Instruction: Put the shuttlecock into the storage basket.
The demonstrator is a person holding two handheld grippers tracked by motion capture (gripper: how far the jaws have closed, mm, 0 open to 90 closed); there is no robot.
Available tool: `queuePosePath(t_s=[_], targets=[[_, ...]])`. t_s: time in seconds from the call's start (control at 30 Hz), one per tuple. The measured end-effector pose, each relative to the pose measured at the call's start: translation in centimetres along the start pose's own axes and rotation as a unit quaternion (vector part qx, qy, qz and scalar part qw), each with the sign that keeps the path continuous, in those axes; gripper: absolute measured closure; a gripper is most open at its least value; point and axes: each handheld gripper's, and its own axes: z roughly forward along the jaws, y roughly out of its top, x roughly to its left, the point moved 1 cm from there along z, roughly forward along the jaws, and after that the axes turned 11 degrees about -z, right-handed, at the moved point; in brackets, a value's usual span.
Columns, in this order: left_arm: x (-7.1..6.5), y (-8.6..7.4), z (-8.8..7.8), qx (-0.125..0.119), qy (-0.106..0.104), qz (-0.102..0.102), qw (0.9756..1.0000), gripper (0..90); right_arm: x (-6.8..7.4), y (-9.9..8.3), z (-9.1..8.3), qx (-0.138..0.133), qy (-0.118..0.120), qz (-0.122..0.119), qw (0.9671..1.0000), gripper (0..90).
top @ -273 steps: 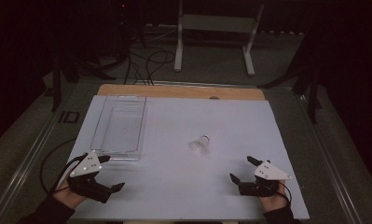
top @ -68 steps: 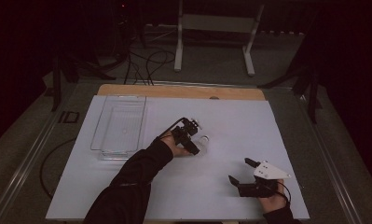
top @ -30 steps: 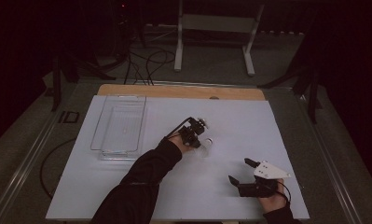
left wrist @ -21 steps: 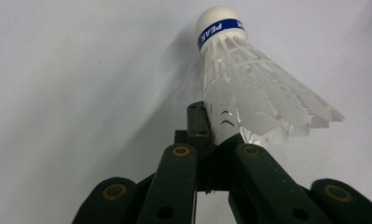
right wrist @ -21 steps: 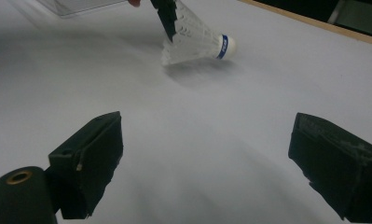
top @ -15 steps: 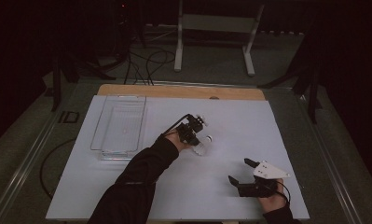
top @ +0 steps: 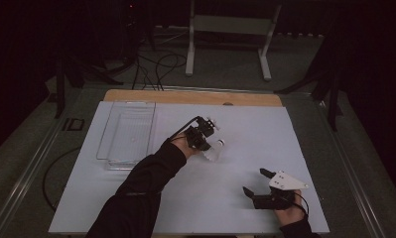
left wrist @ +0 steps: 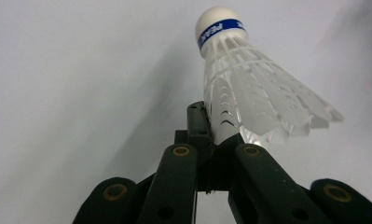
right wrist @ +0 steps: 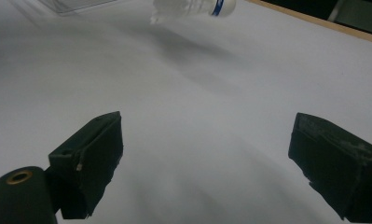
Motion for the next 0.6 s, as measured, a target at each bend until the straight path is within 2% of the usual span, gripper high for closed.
queuePosePath(t_s=[0.47, 0.6], targets=[[0.8, -0.4, -3.6, -0.015, 0.015, -0.001, 0.9998, 90.0, 0.0, 0.0, 0.0, 0.0, -0.002, -0.002, 1.0, 10.0], [1.2, -0.6, -4.6, -0.021, 0.012, -0.008, 0.9997, 90.0, 0.0, 0.0, 0.0, 0.0, -0.001, -0.001, 1.0, 10.0]])
